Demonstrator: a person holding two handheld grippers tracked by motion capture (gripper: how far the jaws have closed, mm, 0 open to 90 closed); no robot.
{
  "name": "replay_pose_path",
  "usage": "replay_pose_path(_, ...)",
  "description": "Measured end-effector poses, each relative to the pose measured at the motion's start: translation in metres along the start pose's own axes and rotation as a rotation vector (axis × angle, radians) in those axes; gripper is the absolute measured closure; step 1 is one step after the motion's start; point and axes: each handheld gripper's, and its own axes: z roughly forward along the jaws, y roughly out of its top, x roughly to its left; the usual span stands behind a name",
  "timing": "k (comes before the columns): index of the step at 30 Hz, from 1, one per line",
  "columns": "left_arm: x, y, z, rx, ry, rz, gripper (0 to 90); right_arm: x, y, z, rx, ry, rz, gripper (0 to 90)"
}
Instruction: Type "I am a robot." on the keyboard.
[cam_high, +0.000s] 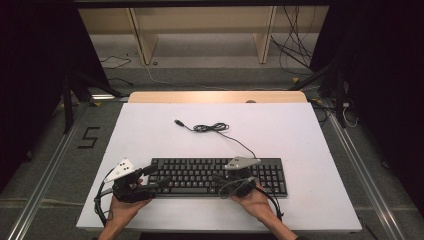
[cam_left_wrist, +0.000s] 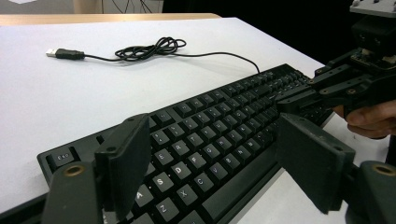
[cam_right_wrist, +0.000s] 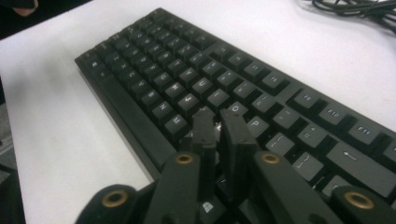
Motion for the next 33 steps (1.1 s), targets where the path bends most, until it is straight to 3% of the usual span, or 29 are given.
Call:
replay_pose_path(5, -0.001, -0.001, 0.001, 0.013, 0.007, 0.017, 25.5, 0.001, -0.001, 0.006, 0.022, -0.001, -0.01, 90.0)
replay_pose_path(18, -0.001, -0.002, 0.002, 0.021, 0.004, 0.016, 25.2, 0.004, -0.004, 0.021, 0.077, -0.018, -0.041, 90.0)
replay_pose_path(25, -0.001, -0.002, 0.002, 0.024, 0.007, 0.017, 25.2, 0.006, -0.005, 0.023, 0.073, -0.042, -0.043, 90.0)
replay_pose_path(29, -0.001, -0.002, 0.002, 0.024, 0.007, 0.016, 25.2, 0.005, -0.004, 0.022, 0.073, -0.032, -0.02, 90.0)
replay_pose_path(33, -0.001, -0.001, 0.002, 0.021, 0.007, 0.02, 25.2, 0.002, -0.001, 0.011, 0.009, -0.01, 0.013, 88.9)
